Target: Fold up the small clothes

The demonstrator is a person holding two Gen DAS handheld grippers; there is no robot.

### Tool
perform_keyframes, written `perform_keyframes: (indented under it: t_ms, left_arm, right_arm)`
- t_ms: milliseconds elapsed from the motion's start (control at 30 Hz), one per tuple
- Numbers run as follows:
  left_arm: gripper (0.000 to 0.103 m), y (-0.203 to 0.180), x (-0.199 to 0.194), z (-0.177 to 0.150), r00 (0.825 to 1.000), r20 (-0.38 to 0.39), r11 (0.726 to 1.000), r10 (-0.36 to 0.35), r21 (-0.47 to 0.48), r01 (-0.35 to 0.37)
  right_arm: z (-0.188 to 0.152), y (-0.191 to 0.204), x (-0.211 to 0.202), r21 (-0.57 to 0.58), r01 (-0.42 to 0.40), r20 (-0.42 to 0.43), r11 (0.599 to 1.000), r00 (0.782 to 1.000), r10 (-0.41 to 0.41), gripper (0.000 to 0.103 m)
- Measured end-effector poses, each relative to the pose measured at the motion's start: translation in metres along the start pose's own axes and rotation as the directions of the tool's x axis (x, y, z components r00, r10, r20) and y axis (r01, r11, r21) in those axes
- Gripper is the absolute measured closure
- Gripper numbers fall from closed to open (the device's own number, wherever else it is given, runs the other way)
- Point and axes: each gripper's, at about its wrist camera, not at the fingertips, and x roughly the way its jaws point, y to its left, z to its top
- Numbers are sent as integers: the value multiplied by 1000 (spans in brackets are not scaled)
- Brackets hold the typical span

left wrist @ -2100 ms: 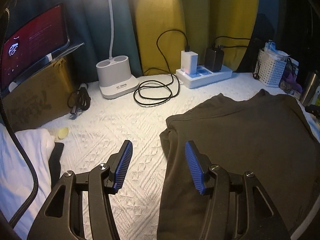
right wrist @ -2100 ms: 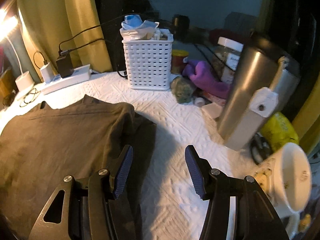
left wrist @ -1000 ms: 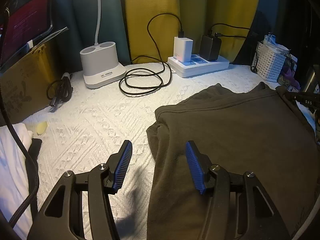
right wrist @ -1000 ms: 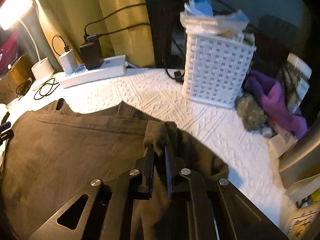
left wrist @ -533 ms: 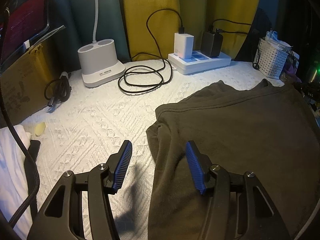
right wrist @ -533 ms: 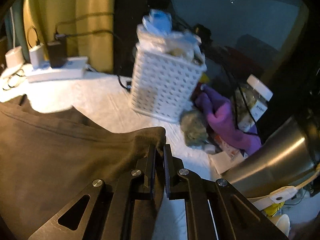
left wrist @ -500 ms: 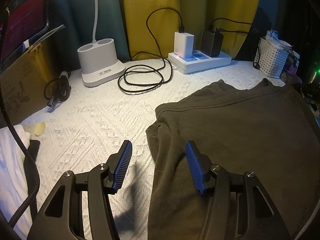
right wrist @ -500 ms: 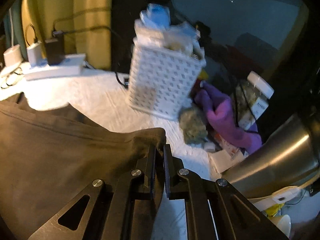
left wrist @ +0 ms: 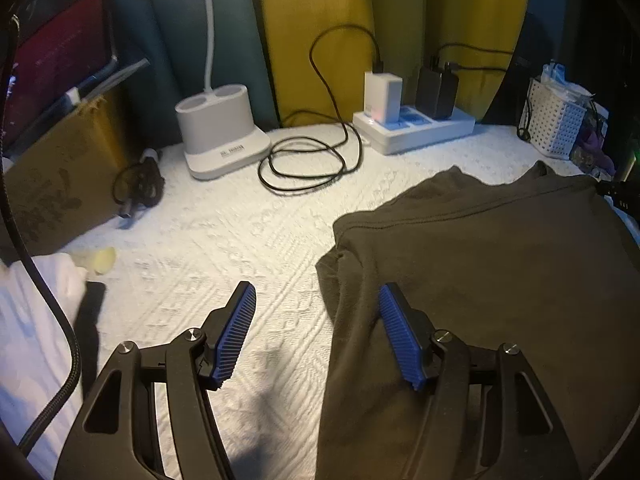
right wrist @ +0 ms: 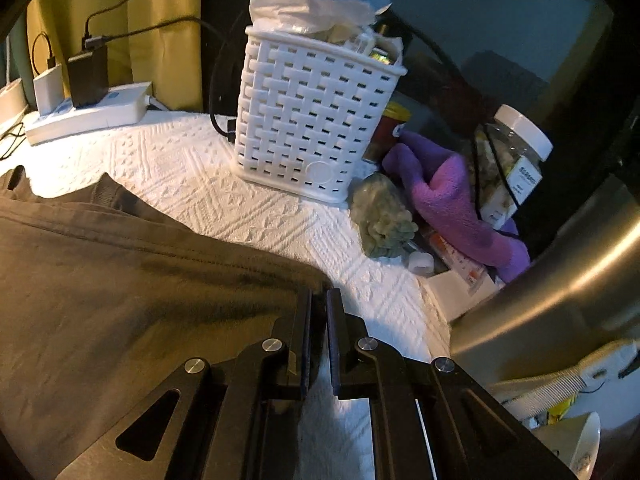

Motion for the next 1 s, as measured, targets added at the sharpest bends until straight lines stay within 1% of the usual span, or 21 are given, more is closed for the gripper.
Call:
perform_keyframes:
  t_ms: [200, 400, 533, 667, 800, 900, 1000]
  left_arm:
    - [39, 7, -25, -3, 999, 46, 1000, 15, -9, -15]
    - [38, 10, -40, -15, 999, 51, 1000, 19, 4, -19]
    - [38, 9, -54, -24, 998, 58, 1000, 16, 12, -17]
    - [38, 6, -70, -34, 998, 69, 1000, 0, 23, -1]
    - [38, -2, -80, -49, 997, 63, 999, -39, 34, 36]
    - [38, -10, -81, -65, 997, 43, 996, -62, 59, 60]
    - [38, -13, -82, -77, 997, 24, 995, -78, 59, 76]
  right_arm:
    - [-6, -2, -19, 10, 15, 14, 1000, 1000, -15, 95]
    - [-21, -1, -39, -3, 37, 18, 999, 999, -37, 95]
    - [-33, 1, -54, -2, 37, 25, 999, 999, -36, 95]
    - [-47, -2, -75, 26, 13, 48, 1000, 999, -14, 95]
    - [-67, -9, -94, 86, -48, 65, 995, 997, 42, 95]
    - [-90, -12, -109, 114, -75, 60, 991, 996, 68, 95]
    - [-112, -15, -122, 125, -97, 44, 987, 995, 92, 95]
